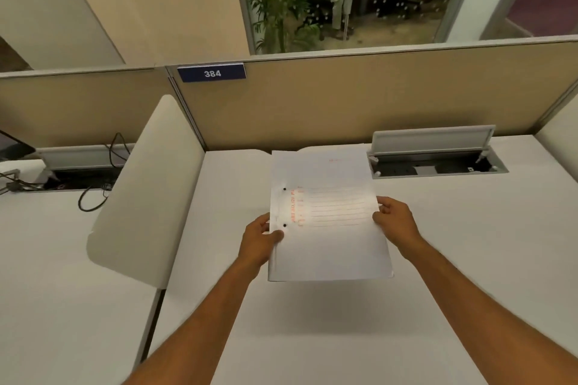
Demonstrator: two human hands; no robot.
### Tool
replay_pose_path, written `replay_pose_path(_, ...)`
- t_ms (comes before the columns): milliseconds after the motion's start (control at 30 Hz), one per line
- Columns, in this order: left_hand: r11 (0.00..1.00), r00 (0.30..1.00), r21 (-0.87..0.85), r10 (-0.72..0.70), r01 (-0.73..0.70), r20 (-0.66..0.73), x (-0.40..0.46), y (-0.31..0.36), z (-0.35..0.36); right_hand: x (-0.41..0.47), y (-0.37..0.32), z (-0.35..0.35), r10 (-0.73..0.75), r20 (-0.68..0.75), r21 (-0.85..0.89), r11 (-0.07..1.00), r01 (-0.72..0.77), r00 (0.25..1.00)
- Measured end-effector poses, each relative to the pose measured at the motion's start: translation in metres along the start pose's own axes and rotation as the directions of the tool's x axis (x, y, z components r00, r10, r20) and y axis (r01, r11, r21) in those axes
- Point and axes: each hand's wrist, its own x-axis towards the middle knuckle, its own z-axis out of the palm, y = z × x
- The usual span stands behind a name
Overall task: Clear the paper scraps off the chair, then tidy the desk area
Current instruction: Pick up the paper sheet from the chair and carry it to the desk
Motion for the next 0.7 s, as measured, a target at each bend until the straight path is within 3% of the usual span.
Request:
replay_pose_path(267, 0.993, 0.999, 0.114, -0.008, 0.014, -0.049, 0.149, -0.022, 0.006, 0.132, 0.031, 0.063, 0.037, -0.031, -0.108, 0.993, -0.04, 0.999)
replay_pose_path(433, 0.996, 0.999, 0.082, -0.026, 0.03, -0.045, 0.23, -0.048, 0.022, 0.209, 0.067, 0.092, 0.048, -0.054, -0.182, 0.982, -0.057, 0.997)
replay_pose_path(700, 0.987, 0.995, 0.147, -0.048, 0.061, -0.088, 0.287, -0.083, 0.043, 0.264, 0.102, 0.121, 0.013, -0.072, -0.254, 0.967, -0.031, 0.997)
